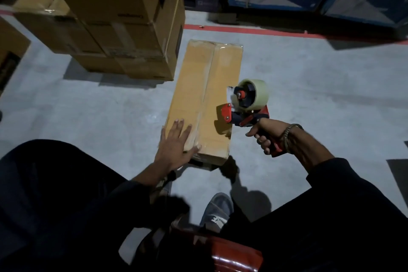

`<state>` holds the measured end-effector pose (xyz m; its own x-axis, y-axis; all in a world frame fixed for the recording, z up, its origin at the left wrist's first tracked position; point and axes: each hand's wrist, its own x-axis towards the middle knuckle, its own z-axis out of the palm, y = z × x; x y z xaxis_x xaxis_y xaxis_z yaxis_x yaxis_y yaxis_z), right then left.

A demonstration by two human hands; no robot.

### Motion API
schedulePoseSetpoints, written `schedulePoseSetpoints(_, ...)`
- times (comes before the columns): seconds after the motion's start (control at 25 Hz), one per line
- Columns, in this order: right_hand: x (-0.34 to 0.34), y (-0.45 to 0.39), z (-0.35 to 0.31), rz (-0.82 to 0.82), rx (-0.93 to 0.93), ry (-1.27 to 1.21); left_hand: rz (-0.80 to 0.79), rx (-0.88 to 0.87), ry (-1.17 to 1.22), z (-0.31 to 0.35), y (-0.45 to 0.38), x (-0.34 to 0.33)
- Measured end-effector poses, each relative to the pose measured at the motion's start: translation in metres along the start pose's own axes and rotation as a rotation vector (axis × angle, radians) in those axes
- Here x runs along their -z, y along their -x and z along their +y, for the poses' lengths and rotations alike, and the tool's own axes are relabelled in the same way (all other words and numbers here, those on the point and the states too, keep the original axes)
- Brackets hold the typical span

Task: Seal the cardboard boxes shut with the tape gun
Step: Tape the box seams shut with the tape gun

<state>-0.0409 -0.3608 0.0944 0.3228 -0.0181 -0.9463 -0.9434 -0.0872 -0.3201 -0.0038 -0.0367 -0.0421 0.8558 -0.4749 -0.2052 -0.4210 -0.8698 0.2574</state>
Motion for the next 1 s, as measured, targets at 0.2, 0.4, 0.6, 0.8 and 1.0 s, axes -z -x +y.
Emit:
schedulePoseSetpoints(0.2, -0.032, -0.009, -0.027, -0.117, 0.107, 0.335, 0.071, 0.738, 1.157, 0.016, -0.021, 0.050)
schedulePoseSetpoints(0.4, -0.040, 0.000, -0.037, -0.226, 0.248, 0.493, -0.585, 0.738, 1.907, 0.009, -0.018, 0.104)
schedulePoseSetpoints(0.6, -0.031, 0.017, -0.033, -0.220, 0.294, 0.446, -0.515, 0.725, 1.894, 0.027, -0.020, 0.126)
schedulePoseSetpoints(0.8, -0.013, 0.021, -0.022, -0.261, 0.304, 0.307, -0.512, 0.752, 1.826, 0.046, -0.017, 0.145)
schedulePoseSetpoints(1.0, -0.015, 0.010, -0.021, -0.378, 0.329, 0.156, -0.619, 0.798, 1.552, 0.066, -0.007, 0.131)
